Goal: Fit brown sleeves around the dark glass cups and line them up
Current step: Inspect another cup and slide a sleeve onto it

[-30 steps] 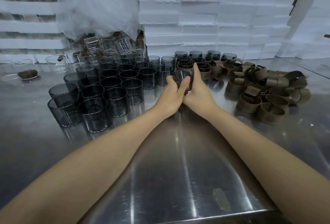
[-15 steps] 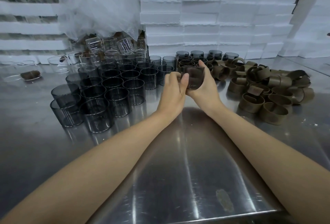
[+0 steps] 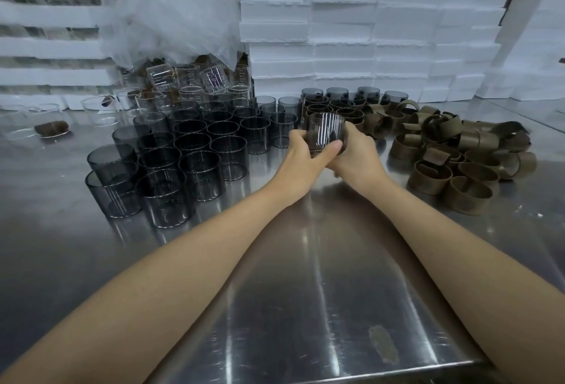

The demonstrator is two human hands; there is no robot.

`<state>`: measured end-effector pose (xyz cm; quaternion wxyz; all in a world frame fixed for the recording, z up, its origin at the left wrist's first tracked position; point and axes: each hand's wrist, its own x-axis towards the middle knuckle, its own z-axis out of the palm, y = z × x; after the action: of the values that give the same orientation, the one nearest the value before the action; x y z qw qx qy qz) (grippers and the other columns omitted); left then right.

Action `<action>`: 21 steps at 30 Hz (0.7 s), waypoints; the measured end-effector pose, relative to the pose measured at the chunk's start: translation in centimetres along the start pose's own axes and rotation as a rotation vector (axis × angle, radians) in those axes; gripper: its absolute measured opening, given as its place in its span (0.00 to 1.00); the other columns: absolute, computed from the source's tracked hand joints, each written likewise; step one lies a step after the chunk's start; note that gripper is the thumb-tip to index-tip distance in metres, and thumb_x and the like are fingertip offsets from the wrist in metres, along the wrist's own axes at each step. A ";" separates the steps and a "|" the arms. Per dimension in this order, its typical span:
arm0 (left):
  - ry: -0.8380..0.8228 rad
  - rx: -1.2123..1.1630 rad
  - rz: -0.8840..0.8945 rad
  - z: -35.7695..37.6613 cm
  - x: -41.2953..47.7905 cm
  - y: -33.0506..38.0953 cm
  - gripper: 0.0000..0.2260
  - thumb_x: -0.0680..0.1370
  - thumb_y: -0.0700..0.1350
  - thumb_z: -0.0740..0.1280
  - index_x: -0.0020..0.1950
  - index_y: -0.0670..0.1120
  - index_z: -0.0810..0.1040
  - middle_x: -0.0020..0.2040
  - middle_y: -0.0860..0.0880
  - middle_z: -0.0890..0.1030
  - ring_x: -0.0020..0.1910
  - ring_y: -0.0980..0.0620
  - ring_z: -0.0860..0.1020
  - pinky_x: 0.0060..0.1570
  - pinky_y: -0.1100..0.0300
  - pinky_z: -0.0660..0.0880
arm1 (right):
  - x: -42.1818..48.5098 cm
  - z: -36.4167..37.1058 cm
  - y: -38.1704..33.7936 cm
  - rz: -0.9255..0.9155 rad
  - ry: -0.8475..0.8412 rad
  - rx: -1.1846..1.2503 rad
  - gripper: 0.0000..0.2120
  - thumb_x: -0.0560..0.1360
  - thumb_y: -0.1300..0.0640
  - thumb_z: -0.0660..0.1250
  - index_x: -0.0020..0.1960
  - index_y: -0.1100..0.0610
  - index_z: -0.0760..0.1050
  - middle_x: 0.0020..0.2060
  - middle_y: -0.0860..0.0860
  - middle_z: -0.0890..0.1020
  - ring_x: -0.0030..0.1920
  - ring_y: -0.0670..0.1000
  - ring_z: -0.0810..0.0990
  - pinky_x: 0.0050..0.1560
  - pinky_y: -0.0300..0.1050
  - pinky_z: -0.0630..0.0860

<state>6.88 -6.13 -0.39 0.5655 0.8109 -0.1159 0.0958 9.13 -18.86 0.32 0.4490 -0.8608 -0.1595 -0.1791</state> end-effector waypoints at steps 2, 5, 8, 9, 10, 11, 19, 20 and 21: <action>0.015 -0.106 0.003 -0.1 0.2 -0.1 0.25 0.79 0.50 0.68 0.69 0.46 0.58 0.52 0.60 0.73 0.48 0.66 0.76 0.41 0.80 0.69 | -0.2 -0.1 0.2 0.010 0.007 -0.008 0.17 0.66 0.55 0.77 0.50 0.49 0.73 0.38 0.42 0.80 0.35 0.39 0.78 0.33 0.33 0.73; 0.067 -0.259 -0.001 -0.2 0.7 -0.6 0.32 0.78 0.48 0.70 0.76 0.48 0.56 0.56 0.60 0.74 0.54 0.67 0.76 0.54 0.75 0.71 | -0.3 -0.3 0.2 -0.008 -0.015 -0.205 0.13 0.66 0.43 0.74 0.37 0.48 0.72 0.28 0.43 0.74 0.29 0.43 0.71 0.30 0.41 0.67; 0.154 -0.427 -0.036 -0.5 1.3 -1.2 0.32 0.77 0.49 0.71 0.76 0.48 0.59 0.66 0.48 0.74 0.65 0.51 0.75 0.62 0.54 0.76 | -0.2 -0.5 0.2 -0.101 -0.029 -0.402 0.09 0.73 0.45 0.71 0.47 0.50 0.80 0.29 0.44 0.74 0.32 0.45 0.71 0.33 0.45 0.67; 0.173 -0.472 -0.054 -0.7 1.4 -1.3 0.33 0.77 0.51 0.71 0.77 0.49 0.59 0.70 0.46 0.72 0.66 0.49 0.75 0.57 0.56 0.78 | -0.1 -0.5 0.5 -0.098 -0.032 -0.446 0.11 0.75 0.49 0.69 0.56 0.51 0.80 0.36 0.46 0.78 0.39 0.48 0.76 0.38 0.47 0.72; 0.192 -0.495 -0.074 -0.8 1.5 -1.3 0.34 0.77 0.53 0.70 0.78 0.50 0.58 0.72 0.46 0.70 0.66 0.48 0.75 0.51 0.60 0.79 | 0.0 -0.5 0.7 -0.071 -0.032 -0.473 0.16 0.76 0.53 0.68 0.63 0.51 0.77 0.45 0.49 0.80 0.48 0.51 0.78 0.46 0.50 0.75; 0.211 -0.495 -0.093 -0.9 1.4 -1.3 0.34 0.77 0.56 0.69 0.79 0.50 0.58 0.73 0.47 0.69 0.65 0.48 0.75 0.45 0.62 0.77 | 0.1 -0.6 0.9 -0.018 -0.026 -0.475 0.20 0.76 0.55 0.67 0.68 0.52 0.73 0.55 0.52 0.79 0.55 0.55 0.78 0.53 0.53 0.76; 0.081 -0.444 -0.104 -0.7 1.1 -1.0 0.26 0.78 0.59 0.65 0.72 0.49 0.68 0.67 0.45 0.75 0.36 0.49 0.85 0.24 0.68 0.67 | 0.8 -2.4 2.9 0.439 0.174 -0.264 0.30 0.77 0.57 0.66 0.75 0.58 0.58 0.75 0.62 0.48 0.55 0.63 0.77 0.60 0.50 0.71; 0.056 -0.441 -0.100 -0.7 1.0 -1.0 0.26 0.77 0.59 0.66 0.71 0.49 0.70 0.66 0.45 0.76 0.36 0.48 0.85 0.23 0.69 0.67 | 1.0 -2.6 3.0 0.473 0.187 -0.215 0.30 0.77 0.57 0.65 0.75 0.58 0.58 0.75 0.62 0.49 0.56 0.63 0.77 0.61 0.50 0.72; 0.036 -0.447 -0.096 -0.7 0.8 -0.9 0.25 0.75 0.60 0.66 0.68 0.49 0.72 0.65 0.45 0.76 0.36 0.46 0.85 0.23 0.69 0.67 | 1.1 -2.7 3.1 0.491 0.199 -0.181 0.30 0.77 0.57 0.65 0.75 0.59 0.58 0.75 0.62 0.51 0.57 0.62 0.76 0.62 0.50 0.74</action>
<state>7.92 -5.24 -0.74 0.7370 0.6682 -0.0853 0.0550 11.01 -22.70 0.07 0.4135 -0.8884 0.1155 -0.1622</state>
